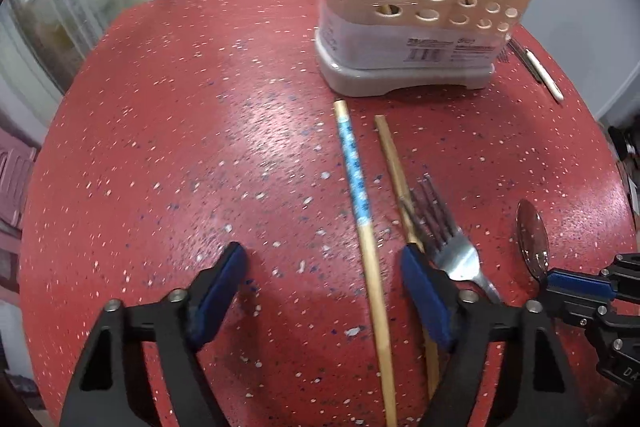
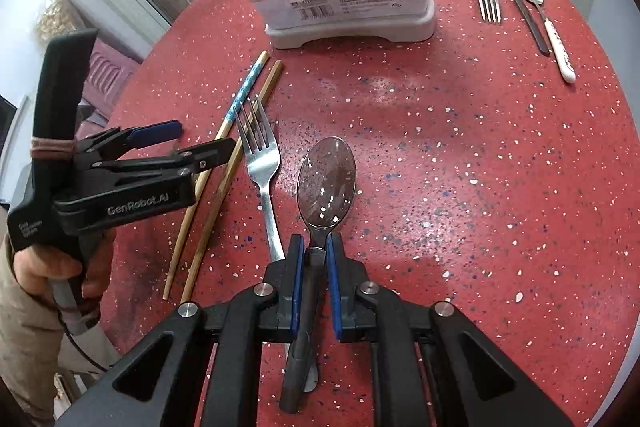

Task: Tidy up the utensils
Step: 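Grasp a dark spoon handle with the right tool while the left tool grasps a blue patterned chopstick, then lift the dark spoon and blue chopstick and carry them over the holder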

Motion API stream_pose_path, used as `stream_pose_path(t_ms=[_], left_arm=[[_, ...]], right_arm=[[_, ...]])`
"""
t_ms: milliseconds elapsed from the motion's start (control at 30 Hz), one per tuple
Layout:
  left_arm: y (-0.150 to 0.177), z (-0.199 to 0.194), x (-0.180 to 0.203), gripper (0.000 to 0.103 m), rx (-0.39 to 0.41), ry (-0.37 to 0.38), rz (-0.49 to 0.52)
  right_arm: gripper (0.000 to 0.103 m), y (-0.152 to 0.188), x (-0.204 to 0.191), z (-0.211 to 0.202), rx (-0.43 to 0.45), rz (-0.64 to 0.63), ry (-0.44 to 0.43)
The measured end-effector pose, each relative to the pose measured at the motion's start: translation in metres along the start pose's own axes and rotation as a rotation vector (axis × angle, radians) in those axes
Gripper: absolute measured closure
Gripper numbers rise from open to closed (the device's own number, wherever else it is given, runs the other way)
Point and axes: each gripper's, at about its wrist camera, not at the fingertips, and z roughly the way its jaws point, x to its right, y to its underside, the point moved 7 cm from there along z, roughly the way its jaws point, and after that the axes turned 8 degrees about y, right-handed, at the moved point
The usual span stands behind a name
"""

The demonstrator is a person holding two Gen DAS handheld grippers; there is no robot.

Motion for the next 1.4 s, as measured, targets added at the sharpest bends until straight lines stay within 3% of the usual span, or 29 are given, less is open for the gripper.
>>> stream_pose_path(t_ms=[200, 233, 267, 300, 500, 767, 1000, 1400], left_arm=[[-0.014, 0.001, 0.017, 0.029, -0.058, 0.022, 0.045], [-0.015, 0.000, 0.022, 0.039, -0.061, 0.032, 0.055], [-0.016, 0.000, 0.027, 0.062, -0.059, 0.036, 0.068], [-0.017, -0.001, 0.030, 0.070, -0.057, 0.040, 0.075], [-0.007, -0.008, 0.030, 0.071, 0.035, 0.049, 0.020], [0.009, -0.048, 0.027, 0.071, 0.230, 0.069, -0.091], [0.003, -0.086, 0.026, 0.071, 0.378, 0.105, -0.164], [-0.029, -0.132, 0.035, 0.071, 0.526, 0.132, -0.184]], right_arm=[[0.091, -0.003, 0.007, -0.014, 0.023, 0.009, -0.026], [0.091, -0.004, 0.009, -0.016, 0.027, 0.010, -0.029], [0.091, -0.004, 0.009, -0.019, 0.030, 0.012, -0.031], [0.091, -0.005, 0.010, -0.021, 0.034, 0.014, -0.033], [0.091, -0.009, 0.017, -0.033, 0.062, 0.023, -0.051], [0.091, -0.005, 0.022, -0.047, 0.103, 0.024, -0.081], [0.091, -0.013, 0.024, -0.066, 0.170, 0.009, -0.103], [0.091, -0.054, 0.028, -0.116, 0.334, -0.031, -0.102]])
